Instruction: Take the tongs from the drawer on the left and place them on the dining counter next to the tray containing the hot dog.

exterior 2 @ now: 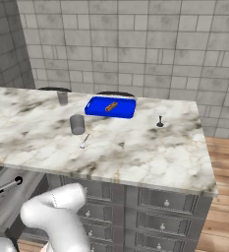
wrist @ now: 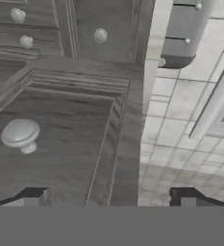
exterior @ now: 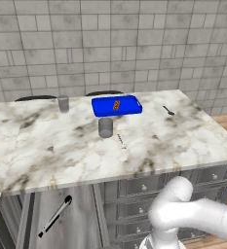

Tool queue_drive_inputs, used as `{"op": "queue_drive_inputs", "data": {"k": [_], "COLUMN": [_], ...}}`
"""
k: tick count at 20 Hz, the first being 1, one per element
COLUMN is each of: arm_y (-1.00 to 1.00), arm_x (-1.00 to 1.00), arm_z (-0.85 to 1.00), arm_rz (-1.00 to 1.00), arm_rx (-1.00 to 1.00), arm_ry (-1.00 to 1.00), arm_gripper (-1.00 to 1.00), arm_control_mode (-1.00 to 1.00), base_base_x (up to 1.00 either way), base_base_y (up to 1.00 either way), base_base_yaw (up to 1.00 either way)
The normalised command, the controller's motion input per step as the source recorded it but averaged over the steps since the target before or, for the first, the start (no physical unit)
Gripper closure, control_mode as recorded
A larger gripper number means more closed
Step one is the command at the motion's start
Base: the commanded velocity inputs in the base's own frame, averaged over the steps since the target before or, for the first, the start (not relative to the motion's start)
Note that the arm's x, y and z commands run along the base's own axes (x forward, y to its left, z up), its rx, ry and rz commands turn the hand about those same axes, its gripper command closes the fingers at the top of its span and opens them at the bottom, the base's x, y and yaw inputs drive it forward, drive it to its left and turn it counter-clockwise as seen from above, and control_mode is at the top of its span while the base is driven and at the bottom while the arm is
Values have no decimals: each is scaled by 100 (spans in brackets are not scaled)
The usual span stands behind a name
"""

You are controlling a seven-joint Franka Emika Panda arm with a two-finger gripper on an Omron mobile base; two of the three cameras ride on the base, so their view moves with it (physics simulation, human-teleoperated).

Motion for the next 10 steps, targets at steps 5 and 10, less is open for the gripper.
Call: {"op": "queue_drive_inputs", "data": {"k": [5,10], "arm_y": [-61,-44], "arm_x": [-100,-100], "arm_z": [13,87], "arm_rz": [-8,-9], "arm_rx": [1,11], "arm_ry": [0,-1], "arm_gripper": [-100,-100], "arm_control_mode": [-100,-100], "base_base_x": [0,0], "base_base_y": [0,0], "base_base_yaw": [0,0]}}
